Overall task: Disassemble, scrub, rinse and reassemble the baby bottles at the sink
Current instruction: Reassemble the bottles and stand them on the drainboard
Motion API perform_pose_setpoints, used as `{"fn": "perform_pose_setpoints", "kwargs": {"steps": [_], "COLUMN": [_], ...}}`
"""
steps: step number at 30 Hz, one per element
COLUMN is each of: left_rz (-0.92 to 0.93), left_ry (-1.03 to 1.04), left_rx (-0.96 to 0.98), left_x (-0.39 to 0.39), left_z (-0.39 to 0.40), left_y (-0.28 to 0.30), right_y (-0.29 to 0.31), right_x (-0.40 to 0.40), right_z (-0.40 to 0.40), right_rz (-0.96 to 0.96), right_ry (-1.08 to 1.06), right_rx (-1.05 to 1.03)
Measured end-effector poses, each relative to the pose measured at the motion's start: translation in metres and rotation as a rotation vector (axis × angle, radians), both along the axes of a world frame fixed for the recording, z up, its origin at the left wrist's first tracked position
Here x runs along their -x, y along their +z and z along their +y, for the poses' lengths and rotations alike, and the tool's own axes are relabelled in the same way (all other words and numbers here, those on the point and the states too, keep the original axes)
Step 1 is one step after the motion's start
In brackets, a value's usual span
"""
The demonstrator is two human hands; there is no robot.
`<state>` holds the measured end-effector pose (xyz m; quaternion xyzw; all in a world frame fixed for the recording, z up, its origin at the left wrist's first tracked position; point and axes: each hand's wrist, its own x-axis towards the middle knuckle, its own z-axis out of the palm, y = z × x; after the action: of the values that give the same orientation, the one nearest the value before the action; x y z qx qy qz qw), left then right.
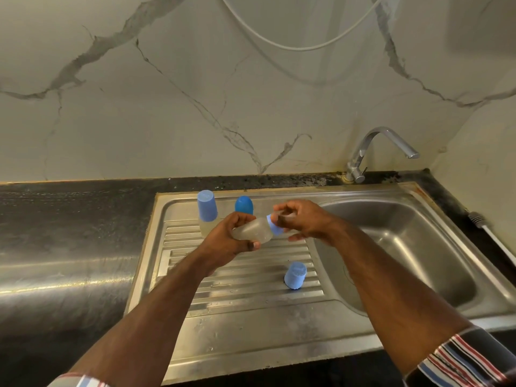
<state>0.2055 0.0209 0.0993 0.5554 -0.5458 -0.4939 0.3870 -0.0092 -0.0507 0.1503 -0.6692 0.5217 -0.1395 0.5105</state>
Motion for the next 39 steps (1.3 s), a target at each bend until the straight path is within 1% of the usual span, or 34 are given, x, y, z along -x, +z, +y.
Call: {"fn": "perform_pose_setpoints", "kwargs": {"steps": [2, 4, 5, 6, 8, 9, 10, 11, 13, 15, 16, 19, 22, 24, 27, 29, 31, 35, 39], "left_rz": [0.004, 0.001, 0.010, 0.017, -0.012, -0.034, -0.046, -0.048, -0.044, -0.062, -0.074, -0.118, -0.208, -0.173, -0.136, -0.153, -0.188, -0.324, -0.421], "left_ry": [0.009, 0.019, 0.023, 0.026, 0.026, 0.020, 0.016, 0.014, 0.015, 0.017, 0.021, 0.044, 0.049, 0.036, 0.029, 0.029, 0.039, 0.041, 0.079], "left_rx": [-0.002, 0.012, 0.024, 0.038, 0.064, 0.067, 0.061, 0.050, 0.027, 0.025, 0.035, 0.102, 0.185, 0.164, 0.111, 0.100, 0.114, 0.185, 0.272], "left_x": [-0.001, 0.001, 0.003, 0.005, 0.008, 0.008, 0.007, 0.006, 0.002, 0.001, 0.001, 0.006, 0.006, 0.005, 0.003, 0.004, 0.004, 0.006, 0.012], "left_z": [0.000, 0.001, 0.000, 0.000, -0.001, -0.002, -0.003, -0.003, -0.003, -0.004, -0.004, -0.006, -0.009, -0.009, -0.008, -0.008, -0.009, -0.007, -0.003], "left_y": [-0.002, -0.003, -0.003, -0.004, -0.005, -0.006, -0.007, -0.008, -0.010, -0.013, -0.014, -0.016, -0.018, -0.020, -0.022, -0.024, -0.026, -0.030, -0.029], "right_y": [0.003, 0.002, 0.002, 0.001, 0.000, 0.000, 0.000, 0.001, 0.002, -0.001, -0.004, -0.007, -0.010, -0.010, -0.005, -0.006, -0.008, -0.015, -0.021], "right_x": [0.010, 0.011, 0.007, 0.001, -0.010, -0.011, -0.010, -0.008, 0.001, 0.007, 0.007, -0.004, -0.014, -0.010, 0.002, 0.004, 0.001, -0.006, -0.020], "right_z": [-0.002, -0.003, -0.001, 0.002, 0.006, 0.007, 0.006, 0.005, 0.001, -0.001, -0.003, 0.002, 0.006, 0.005, 0.001, 0.000, 0.001, 0.001, 0.003], "right_rz": [-0.113, -0.148, -0.142, -0.105, 0.078, 0.163, 0.191, 0.152, -0.017, -0.068, -0.076, -0.100, 0.055, 0.097, -0.036, -0.048, -0.047, -0.090, -0.091], "right_ry": [0.053, 0.058, 0.017, -0.036, -0.114, -0.126, -0.125, -0.115, -0.032, 0.076, 0.087, -0.057, -0.192, -0.161, 0.000, 0.058, 0.022, -0.102, -0.289], "right_rx": [-0.015, -0.016, -0.015, -0.011, 0.023, 0.023, 0.005, -0.034, -0.090, -0.032, 0.003, 0.001, -0.004, -0.044, -0.065, -0.002, 0.013, -0.079, -0.102]}}
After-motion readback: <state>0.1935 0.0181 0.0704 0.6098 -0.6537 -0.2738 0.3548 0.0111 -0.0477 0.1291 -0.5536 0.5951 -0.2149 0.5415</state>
